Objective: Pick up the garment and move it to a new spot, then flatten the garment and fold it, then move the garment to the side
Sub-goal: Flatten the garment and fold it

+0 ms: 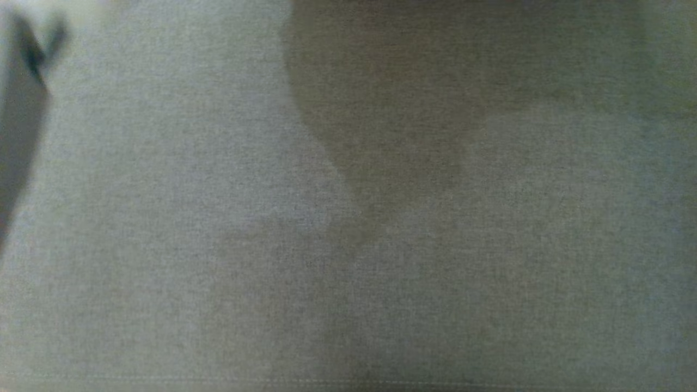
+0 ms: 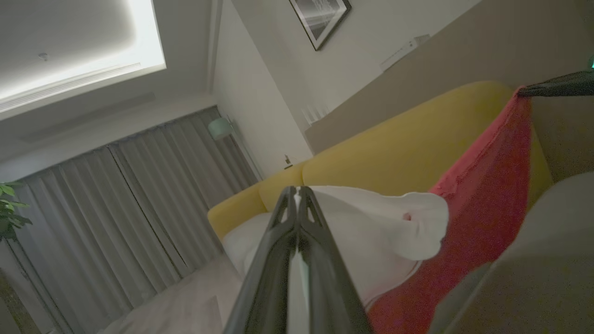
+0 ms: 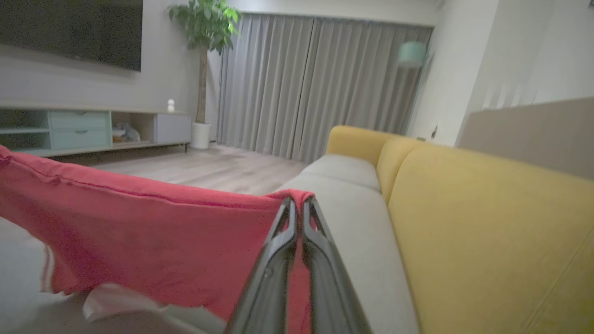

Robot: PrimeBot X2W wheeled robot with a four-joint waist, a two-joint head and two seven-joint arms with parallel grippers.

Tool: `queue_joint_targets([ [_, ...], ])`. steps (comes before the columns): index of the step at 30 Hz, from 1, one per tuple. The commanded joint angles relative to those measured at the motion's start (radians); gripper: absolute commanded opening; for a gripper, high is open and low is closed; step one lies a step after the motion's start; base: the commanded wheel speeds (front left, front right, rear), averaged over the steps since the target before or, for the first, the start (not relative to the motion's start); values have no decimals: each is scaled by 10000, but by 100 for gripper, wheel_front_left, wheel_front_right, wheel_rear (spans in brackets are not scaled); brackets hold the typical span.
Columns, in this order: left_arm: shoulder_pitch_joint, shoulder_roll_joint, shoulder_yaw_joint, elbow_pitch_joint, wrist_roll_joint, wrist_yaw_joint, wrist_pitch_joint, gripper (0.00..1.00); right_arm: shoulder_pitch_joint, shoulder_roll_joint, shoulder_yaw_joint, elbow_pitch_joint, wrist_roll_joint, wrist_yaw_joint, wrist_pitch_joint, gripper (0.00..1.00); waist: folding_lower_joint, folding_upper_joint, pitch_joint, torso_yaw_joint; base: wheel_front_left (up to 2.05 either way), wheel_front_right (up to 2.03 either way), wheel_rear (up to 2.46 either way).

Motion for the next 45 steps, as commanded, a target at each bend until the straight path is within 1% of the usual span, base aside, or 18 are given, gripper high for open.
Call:
queue_joint_targets([
  [1,554,812,268,-678,-87,-31,-8,0,673,-389,128,-164,137,65,-154,0,-4,1,-38,57,0,0,0],
  [4,2302,1204,192,-1595,-223,-44,-9,0,1785,-557,388,-205,379,65,-246,0,-4,1,-330,79,0,0,0],
  [8,4799,1618,-42,-2521,-266,-5,-9,0,3711,-667,409,-462,659,65,-297,0,-4,1,-885,18,0,0,0],
  [12,7229,2019,-525,-3004,-333,261,-10,0,5916,-573,-132,-962,699,65,-304,0,-4,1,-1461,-121,0,0,0],
  [15,8835,2230,-925,-3199,-637,479,99,0,7619,-383,-644,-1372,501,65,-305,0,-4,1,-1868,-232,0,0,0],
  [19,10475,2390,-1469,-3544,-1137,615,512,0,9688,-157,-1213,-1892,218,65,-306,0,-4,1,-2322,-298,0,0,0],
  [23,11366,2588,-1715,-4071,-1744,643,1072,0,11157,60,-1692,-2410,46,65,-307,0,-4,1,-2459,-351,0,0,0],
  [27,11321,2741,-1522,-4371,-1867,762,1152,0,11651,215,-1958,-2701,-45,65,-307,0,-4,1,-2459,-389,0,0,0],
  [31,10580,2753,-1192,-4515,-1772,780,1180,0,11413,273,-2165,-2730,-23,65,-227,0,-4,1,-2238,-421,0,0,0],
  [35,9305,2637,-878,-4343,-1589,591,1208,0,10647,379,-2218,-2633,-4,65,78,0,-4,1,-1821,-447,0,0,0],
  [39,7727,2511,-719,-3798,-1320,313,1287,0,9667,429,-2121,-2313,63,65,328,0,-4,1,-1298,-462,0,0,0],
  [45,5570,2141,-895,-2610,-1055,41,1181,0,8091,454,-1599,-1699,15,65,606,0,-4,1,-476,-532,0,0,0],
])
